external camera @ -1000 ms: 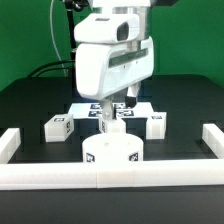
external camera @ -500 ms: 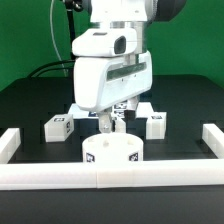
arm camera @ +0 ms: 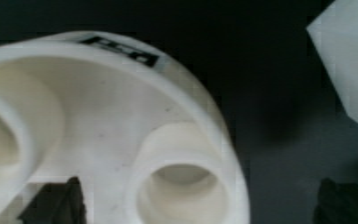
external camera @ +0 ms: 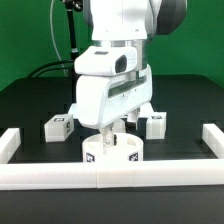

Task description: Assemble stool

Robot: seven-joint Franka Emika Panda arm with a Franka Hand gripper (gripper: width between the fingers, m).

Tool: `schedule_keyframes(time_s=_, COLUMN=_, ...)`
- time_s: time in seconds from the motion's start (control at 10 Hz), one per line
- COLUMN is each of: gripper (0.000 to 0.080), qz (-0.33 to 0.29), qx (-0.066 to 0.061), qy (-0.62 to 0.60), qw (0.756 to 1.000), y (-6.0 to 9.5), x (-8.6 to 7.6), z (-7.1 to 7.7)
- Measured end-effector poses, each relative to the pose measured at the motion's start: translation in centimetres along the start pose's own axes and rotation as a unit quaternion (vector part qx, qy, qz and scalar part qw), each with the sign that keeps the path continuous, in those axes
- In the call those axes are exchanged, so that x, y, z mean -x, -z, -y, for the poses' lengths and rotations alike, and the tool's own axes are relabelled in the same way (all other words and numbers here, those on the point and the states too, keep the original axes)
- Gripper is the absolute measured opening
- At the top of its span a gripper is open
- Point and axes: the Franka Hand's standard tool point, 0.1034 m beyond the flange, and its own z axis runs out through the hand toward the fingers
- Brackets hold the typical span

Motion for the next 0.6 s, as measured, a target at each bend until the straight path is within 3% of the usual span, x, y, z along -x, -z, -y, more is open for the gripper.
schedule_keyframes(time_s=0.2, gripper=0.065, qz=0.001, qx=-0.003, qy=0.001, qw=1.0, y=-0.32, x=-0.18, z=0.33)
schedule_keyframes(time_s=0.4, gripper=0.0385, qz=0.002, qx=-0.003, qy=0.0, qw=1.0, y=-0.35, x=-0.13, z=0.34)
schedule_keyframes(time_s=0.5, gripper=0.0385, qz=0.001, qx=-0.003, qy=0.0, qw=1.0, y=-0.34, x=-0.13, z=0.33)
schedule_keyframes(time_s=0.6, gripper=0.032, qz=0.001, qx=-0.003, qy=0.0, qw=1.0, y=-0.34, x=-0.13, z=0.33)
